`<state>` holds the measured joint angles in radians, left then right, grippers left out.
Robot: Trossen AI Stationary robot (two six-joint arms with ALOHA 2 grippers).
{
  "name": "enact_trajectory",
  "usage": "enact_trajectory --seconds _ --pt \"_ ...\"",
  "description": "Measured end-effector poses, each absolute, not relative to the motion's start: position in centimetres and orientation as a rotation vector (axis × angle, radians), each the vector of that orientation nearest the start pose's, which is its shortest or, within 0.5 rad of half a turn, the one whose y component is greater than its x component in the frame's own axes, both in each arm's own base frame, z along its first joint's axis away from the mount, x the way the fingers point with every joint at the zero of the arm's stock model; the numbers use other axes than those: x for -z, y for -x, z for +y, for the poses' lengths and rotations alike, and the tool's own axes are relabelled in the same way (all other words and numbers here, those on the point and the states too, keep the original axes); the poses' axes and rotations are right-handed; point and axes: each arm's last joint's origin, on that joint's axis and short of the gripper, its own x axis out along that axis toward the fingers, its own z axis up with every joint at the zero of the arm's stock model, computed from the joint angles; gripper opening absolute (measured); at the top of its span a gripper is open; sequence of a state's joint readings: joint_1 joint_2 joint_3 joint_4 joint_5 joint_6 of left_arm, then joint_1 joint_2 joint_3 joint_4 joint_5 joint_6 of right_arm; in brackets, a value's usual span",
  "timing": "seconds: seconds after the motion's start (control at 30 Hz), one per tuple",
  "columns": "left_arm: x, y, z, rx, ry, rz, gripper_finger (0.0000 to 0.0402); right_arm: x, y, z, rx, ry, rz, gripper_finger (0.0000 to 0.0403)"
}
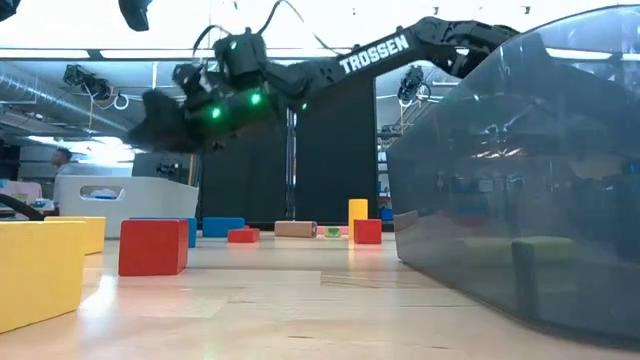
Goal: Sort blocks by size
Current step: Put the blue cube block into the gray bin, then put the blue rectangular block into the black bin
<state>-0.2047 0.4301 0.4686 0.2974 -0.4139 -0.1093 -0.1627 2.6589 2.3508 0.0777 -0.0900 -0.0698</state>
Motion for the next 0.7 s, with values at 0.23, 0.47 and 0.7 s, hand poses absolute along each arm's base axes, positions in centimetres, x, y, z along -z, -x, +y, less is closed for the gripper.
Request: enact_trajectory --seconds 0.23,0.47,0.7 --pt "-31.2 -11.2 -1.2 -0.175 0.202 -0.309 0.0259 -19.6 -57.5 -10.5 0.137 0.075 0.248 0.0331" --pt "-30.4 -11.5 -1.2 -0.178 0.201 -0.230 0.0259 -20.5 -51.0 -10.5 0.173 0.079 0.160 0.0251" --pt "-27.0 -13.7 -1.5 -0.295 0.209 0.074 0.0259 -23.0 -39.7 -8.3 0.271 0.119 0.176 0.0235"
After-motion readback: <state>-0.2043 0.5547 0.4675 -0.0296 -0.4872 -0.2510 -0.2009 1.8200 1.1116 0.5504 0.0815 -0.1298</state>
